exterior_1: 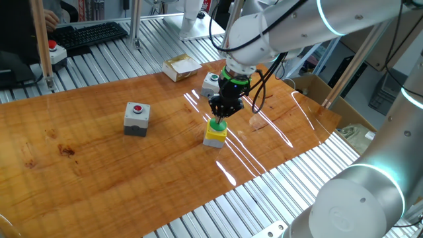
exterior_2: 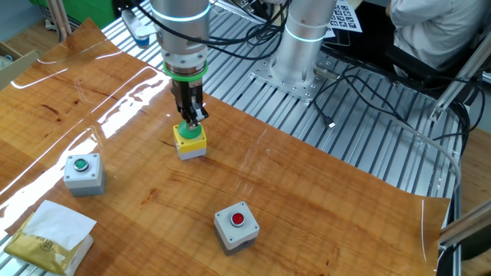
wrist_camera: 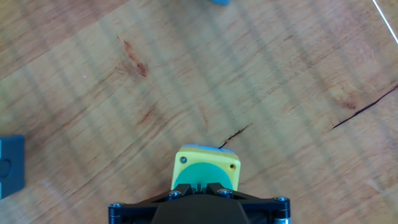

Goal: Press three buttons from left to right in sequence

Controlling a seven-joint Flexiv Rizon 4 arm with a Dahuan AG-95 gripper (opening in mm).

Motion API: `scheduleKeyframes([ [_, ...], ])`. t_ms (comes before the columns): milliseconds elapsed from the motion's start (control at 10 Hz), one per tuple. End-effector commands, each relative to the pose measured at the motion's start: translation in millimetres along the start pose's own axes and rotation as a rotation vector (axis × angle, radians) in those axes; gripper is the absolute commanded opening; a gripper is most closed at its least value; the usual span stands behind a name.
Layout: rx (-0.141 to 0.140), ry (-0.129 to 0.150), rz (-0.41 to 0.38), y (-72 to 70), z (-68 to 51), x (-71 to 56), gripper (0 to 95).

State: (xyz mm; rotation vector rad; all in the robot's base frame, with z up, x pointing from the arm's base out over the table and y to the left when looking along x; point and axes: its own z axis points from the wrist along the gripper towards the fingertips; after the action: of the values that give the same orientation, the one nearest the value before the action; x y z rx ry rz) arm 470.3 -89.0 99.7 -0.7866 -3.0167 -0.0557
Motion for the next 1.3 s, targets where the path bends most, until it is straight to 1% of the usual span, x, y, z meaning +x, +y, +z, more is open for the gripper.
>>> scheduleKeyframes([
  [100,0.003,0.008,0.001,3.6,-11.2,4.3,0.0],
  [300,0.001,0.007,-0.003,6.3,-15.0,9.6,0.0],
  [400,0.003,0.011,0.013,9.0,-16.5,11.9,0.0],
  [600,-0.002,0.014,0.051,19.7,-15.5,12.8,0.0],
  [700,0.0,0.014,0.079,31.2,-15.3,12.8,0.0],
  [800,-0.002,0.016,0.098,38.0,-14.4,10.1,0.0],
  [900,-0.008,0.023,0.094,39.8,-13.0,6.6,0.0],
  [1000,-0.008,0.022,0.093,41.5,-11.6,2.9,0.0],
  [1200,-0.004,0.025,0.096,43.7,-11.5,-2.0,0.0],
  [1300,0.001,0.02,0.088,43.9,-11.7,-2.7,0.0],
])
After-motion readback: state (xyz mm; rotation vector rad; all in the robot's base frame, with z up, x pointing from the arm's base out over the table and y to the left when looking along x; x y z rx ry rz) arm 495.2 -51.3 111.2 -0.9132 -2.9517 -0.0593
